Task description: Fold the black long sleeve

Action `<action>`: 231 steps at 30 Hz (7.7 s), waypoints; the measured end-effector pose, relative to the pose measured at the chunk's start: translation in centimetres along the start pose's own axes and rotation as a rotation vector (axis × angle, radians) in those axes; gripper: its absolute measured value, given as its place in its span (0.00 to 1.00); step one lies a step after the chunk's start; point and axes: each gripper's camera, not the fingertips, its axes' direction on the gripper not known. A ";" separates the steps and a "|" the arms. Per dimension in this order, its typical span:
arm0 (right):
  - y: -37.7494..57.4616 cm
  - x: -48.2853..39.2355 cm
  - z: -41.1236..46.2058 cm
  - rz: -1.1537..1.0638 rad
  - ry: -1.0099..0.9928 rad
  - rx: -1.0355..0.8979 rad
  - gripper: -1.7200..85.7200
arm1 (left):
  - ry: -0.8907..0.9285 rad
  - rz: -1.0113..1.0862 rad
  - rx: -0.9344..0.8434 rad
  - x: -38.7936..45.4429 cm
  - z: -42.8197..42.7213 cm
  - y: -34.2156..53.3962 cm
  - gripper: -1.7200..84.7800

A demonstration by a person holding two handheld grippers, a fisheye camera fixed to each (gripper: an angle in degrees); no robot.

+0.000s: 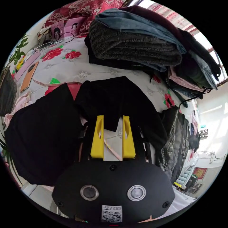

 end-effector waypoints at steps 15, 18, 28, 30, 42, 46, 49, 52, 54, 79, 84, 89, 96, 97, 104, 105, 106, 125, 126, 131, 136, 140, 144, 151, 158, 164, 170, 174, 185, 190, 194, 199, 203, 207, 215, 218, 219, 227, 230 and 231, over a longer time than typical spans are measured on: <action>5.4 -0.9 -11.4 0.159 -0.107 0.464 0.02 | 0.607 0.177 0.609 -1.8 -17.8 7.8 0.01; 3.5 -3.1 -13.8 0.059 -0.169 0.540 0.02 | 0.802 0.502 0.662 6.8 -22.7 10.3 0.01; 1.2 -6.0 -16.6 -0.107 -0.357 0.654 0.04 | 1.342 1.033 -0.010 38.0 -9.7 31.1 0.12; 2.2 -4.8 -15.5 -0.067 -0.380 0.637 0.05 | 1.183 1.050 -0.089 38.5 -3.7 35.7 0.13; 1.8 -3.0 -10.4 0.011 -0.196 0.551 0.11 | 0.274 0.969 -0.189 31.5 16.1 36.5 0.14; -3.9 -3.4 -11.1 -0.031 -0.059 0.519 0.11 | 0.179 0.997 -0.255 32.5 21.7 37.7 0.12; -8.6 -3.1 -9.4 -0.045 -0.021 0.355 0.08 | 0.072 1.059 -0.251 33.1 25.4 39.4 0.11; -9.7 -3.7 -8.9 -0.057 0.065 0.298 0.04 | 0.044 1.040 -0.279 33.8 27.2 39.5 0.11; -7.7 -4.6 -11.4 -0.125 0.046 0.417 0.03 | 0.043 1.051 -0.267 33.7 28.3 39.8 0.11; -2.9 -3.5 -21.2 -0.357 -0.137 0.780 0.03 | -0.069 0.987 -0.271 30.9 36.2 38.8 0.11; 4.8 -6.3 -22.2 -0.625 0.010 0.706 0.02 | -0.094 1.080 -0.234 29.2 36.1 39.0 0.11; 5.3 -4.1 -10.7 -0.498 0.032 0.229 0.03 | -0.087 1.106 -0.248 27.3 35.2 39.2 0.12; 4.9 2.1 -4.3 -0.228 -0.199 0.114 0.02 | 0.026 0.947 -0.165 24.7 31.4 38.7 0.11; 4.0 3.5 -4.2 -0.184 -0.247 0.051 0.02 | 0.040 0.930 -0.152 24.5 31.1 38.7 0.11; 1.9 8.2 -12.3 -0.181 -0.161 0.111 0.02 | 0.151 0.861 -0.176 25.8 30.2 39.8 0.10; 1.4 9.0 -14.0 -0.163 -0.174 0.176 0.02 | 0.168 0.854 -0.193 26.3 30.2 40.1 0.10; 0.1 10.8 -17.3 -0.119 -0.208 0.305 0.03 | 0.171 0.850 -0.202 26.6 30.3 40.2 0.10; -24.3 38.7 -28.4 0.510 -0.235 0.611 0.07 | 0.099 0.360 -0.317 27.1 24.4 39.8 0.09; -24.0 38.4 -28.6 0.502 -0.223 0.623 0.06 | 0.097 0.339 -0.310 27.0 23.7 39.9 0.08; -18.4 32.0 -33.8 0.307 -0.236 0.880 0.03 | 0.073 0.334 -0.241 27.1 20.5 40.6 0.07; -13.7 19.8 -40.9 -0.199 -0.439 1.053 0.02 | 0.124 0.345 -0.176 26.0 18.0 40.2 0.07; -6.7 2.6 -43.8 -0.805 -0.572 1.047 0.02 | 0.184 0.355 -0.102 23.8 15.0 40.1 0.08; 0.1 -12.3 -40.2 -1.160 -0.675 0.896 0.02 | 0.209 0.349 -0.029 19.4 11.6 41.3 0.08; 6.4 -32.4 -16.2 -1.296 -0.474 0.276 0.02 | 0.235 0.231 -0.004 8.6 7.8 45.3 0.07; 5.4 -29.6 -4.9 -0.921 -0.276 0.105 0.05 | 0.228 0.241 -0.064 1.2 4.7 48.1 0.08; 4.9 -17.6 -4.0 -0.391 -0.055 0.235 0.11 | 0.281 0.292 -0.235 -0.2 6.7 50.8 0.12; 7.2 -7.6 0.0 -0.025 -0.008 0.120 0.18 | 0.271 0.389 -0.289 1.5 7.3 52.3 0.15; 7.0 -6.4 3.4 -0.040 -0.085 -0.026 0.17 | 0.259 0.450 -0.373 5.0 8.5 49.6 0.15; 3.2 -6.2 -1.4 -0.251 -0.228 0.039 0.03 | 0.555 0.546 -0.429 5.3 -1.6 44.8 0.03; 0.6 -2.2 -12.0 -0.253 -0.521 0.347 0.03 | 0.785 0.390 -0.232 2.7 -5.6 36.8 0.04; -5.2 -1.4 -17.1 -0.189 -0.596 0.516 0.04 | 0.822 0.136 -0.084 3.2 -4.4 29.8 0.09; -6.8 -0.5 -18.7 -0.152 -0.545 0.567 0.07 | 0.654 0.179 0.037 5.6 -6.3 29.6 0.14; -7.5 0.0 -16.2 -0.151 -0.352 0.484 0.09 | 0.346 0.328 -0.046 9.0 -3.5 31.9 0.15; -10.1 -0.1 -14.2 -0.172 -0.311 0.390 0.09 | 0.292 0.296 -0.176 10.3 2.2 31.6 0.15; -12.4 0.5 -12.1 -0.230 -0.346 0.224 0.04 | 0.371 0.282 -0.239 11.9 4.4 32.3 0.07; -9.3 2.8 -15.4 -0.273 -0.463 0.334 0.03 | 0.495 0.286 -0.215 11.0 2.7 34.2 0.07; -8.9 3.2 -15.5 -0.270 -0.458 0.331 0.03 | 0.527 0.281 -0.243 10.9 2.9 35.4 0.07; -11.1 6.9 -15.3 -0.171 -0.385 0.294 0.09 | 0.420 0.285 -0.184 11.9 3.7 36.4 0.16; -14.8 6.5 -15.7 -0.163 -0.327 0.318 0.09 | 0.388 0.325 -0.139 14.9 5.1 33.4 0.18; -15.7 6.4 -15.5 -0.160 -0.323 0.301 0.09 | 0.373 0.333 -0.162 16.1 6.6 32.4 0.17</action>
